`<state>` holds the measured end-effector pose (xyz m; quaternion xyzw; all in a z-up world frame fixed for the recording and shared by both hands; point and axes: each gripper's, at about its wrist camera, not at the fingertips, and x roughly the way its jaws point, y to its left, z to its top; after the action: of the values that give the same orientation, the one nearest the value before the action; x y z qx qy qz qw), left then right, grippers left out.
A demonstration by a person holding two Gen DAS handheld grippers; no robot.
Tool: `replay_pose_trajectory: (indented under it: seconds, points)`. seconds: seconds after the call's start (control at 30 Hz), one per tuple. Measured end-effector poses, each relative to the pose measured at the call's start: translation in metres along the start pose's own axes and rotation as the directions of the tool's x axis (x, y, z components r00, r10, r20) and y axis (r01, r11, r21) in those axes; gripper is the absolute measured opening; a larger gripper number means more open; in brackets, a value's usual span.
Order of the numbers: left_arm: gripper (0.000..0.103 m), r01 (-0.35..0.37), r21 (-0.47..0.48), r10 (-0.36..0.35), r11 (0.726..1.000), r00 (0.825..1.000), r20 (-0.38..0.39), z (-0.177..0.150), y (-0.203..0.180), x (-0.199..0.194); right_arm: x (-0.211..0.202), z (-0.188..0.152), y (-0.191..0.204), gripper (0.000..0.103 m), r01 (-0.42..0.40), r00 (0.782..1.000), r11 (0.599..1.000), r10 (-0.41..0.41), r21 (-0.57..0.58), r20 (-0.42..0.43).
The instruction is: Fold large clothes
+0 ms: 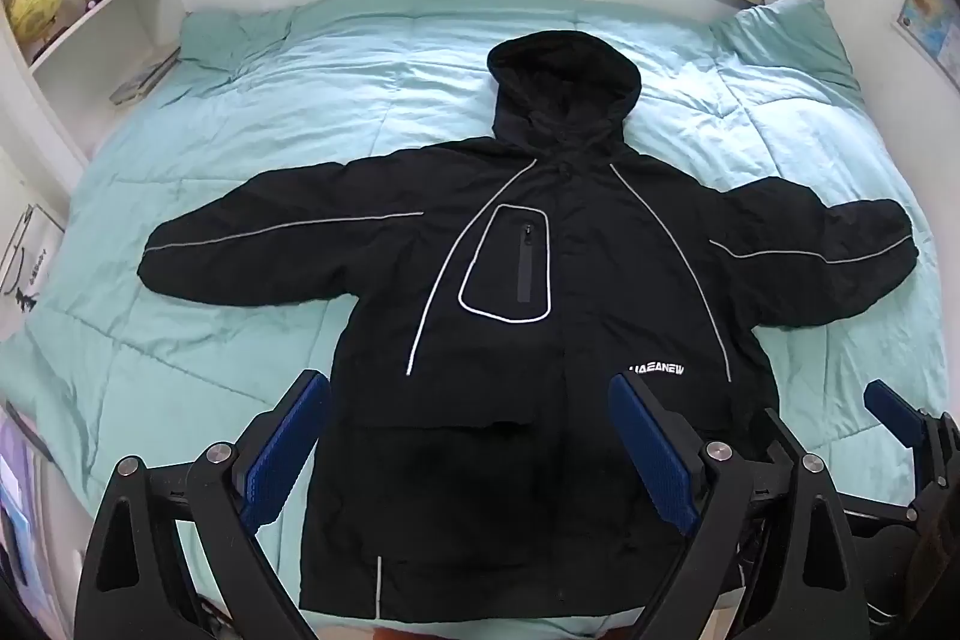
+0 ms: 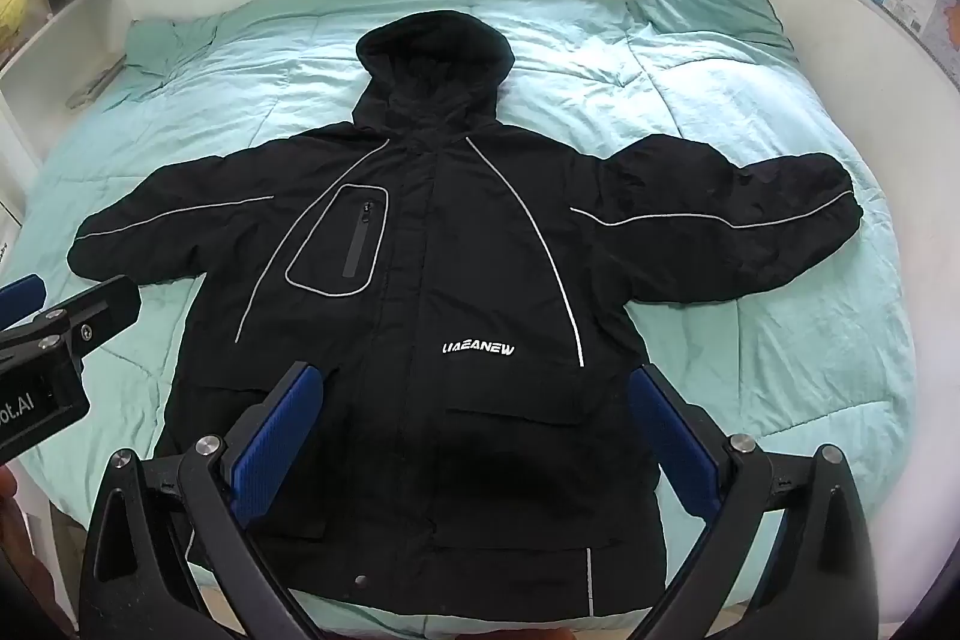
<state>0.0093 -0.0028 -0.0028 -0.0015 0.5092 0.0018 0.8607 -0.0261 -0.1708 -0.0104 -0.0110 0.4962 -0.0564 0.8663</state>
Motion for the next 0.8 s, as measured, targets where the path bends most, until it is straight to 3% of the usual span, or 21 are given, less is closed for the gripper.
replay_pose_trajectory:
  seconds: [0.57,0.8]
  points:
    - [0.094,-0.006,-0.009,0.007,1.000,1.000,0.009,-0.005,0.007,0.003,0.011,0.004,0.001,0.102,-0.011,1.000,1.000,0.011,-0.001,-0.027]
    - [0.094,0.025,-0.024,-0.025,0.999,1.000,-0.018,0.000,0.010,0.011,0.017,0.009,0.004,0.102,-0.011,0.999,1.000,0.011,-0.003,-0.034]
